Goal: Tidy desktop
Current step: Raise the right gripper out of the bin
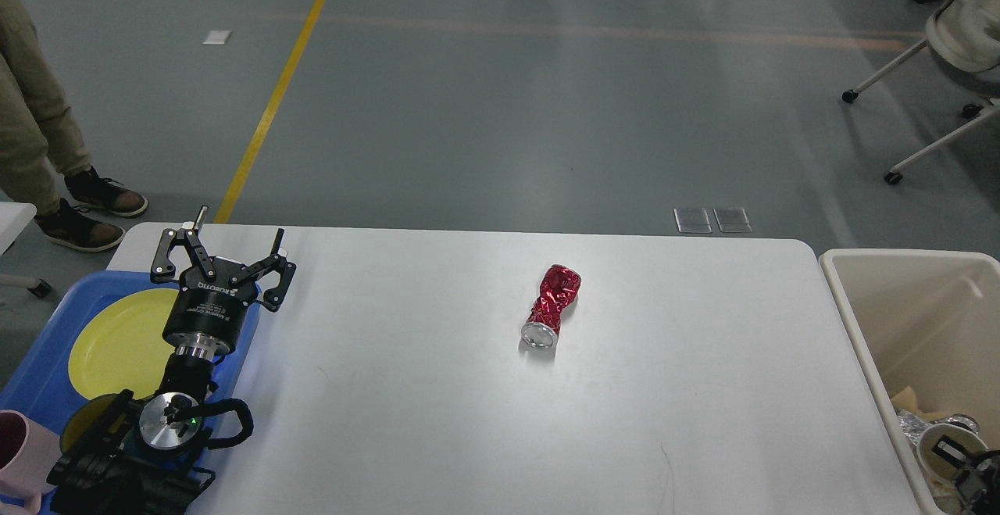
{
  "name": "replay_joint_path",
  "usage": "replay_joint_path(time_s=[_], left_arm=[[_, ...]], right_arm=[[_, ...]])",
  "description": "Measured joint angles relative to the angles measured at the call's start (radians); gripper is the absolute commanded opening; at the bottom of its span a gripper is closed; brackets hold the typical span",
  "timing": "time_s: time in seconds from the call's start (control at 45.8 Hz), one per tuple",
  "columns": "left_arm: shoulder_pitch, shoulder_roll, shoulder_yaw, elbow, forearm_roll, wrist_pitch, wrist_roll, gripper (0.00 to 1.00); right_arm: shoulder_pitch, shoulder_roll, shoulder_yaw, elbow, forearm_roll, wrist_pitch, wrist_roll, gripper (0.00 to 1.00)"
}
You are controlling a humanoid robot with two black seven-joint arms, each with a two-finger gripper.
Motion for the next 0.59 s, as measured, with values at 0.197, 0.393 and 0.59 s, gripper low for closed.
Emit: replay_joint_path(time_s=[0.197, 0.393, 0.59], left_arm=[[0.0, 0.0, 0.0, 0.0, 0.0, 0.0, 0.0, 0.96], [0.0, 0.0, 0.0, 0.0, 0.0, 0.0, 0.0, 0.96], [0.0, 0.0, 0.0, 0.0, 0.001, 0.0, 0.0, 0.96]], right_arm=[[-0.005, -0.001, 0.003, 0.001, 0.001, -0.068, 0.003, 1.0], [-0.002, -0.009, 0.002, 0.001, 0.001, -0.072, 0.011, 1.0], [0.004, -0.012, 0.002, 0.001, 0.001, -0.072, 0.012, 1.0]])
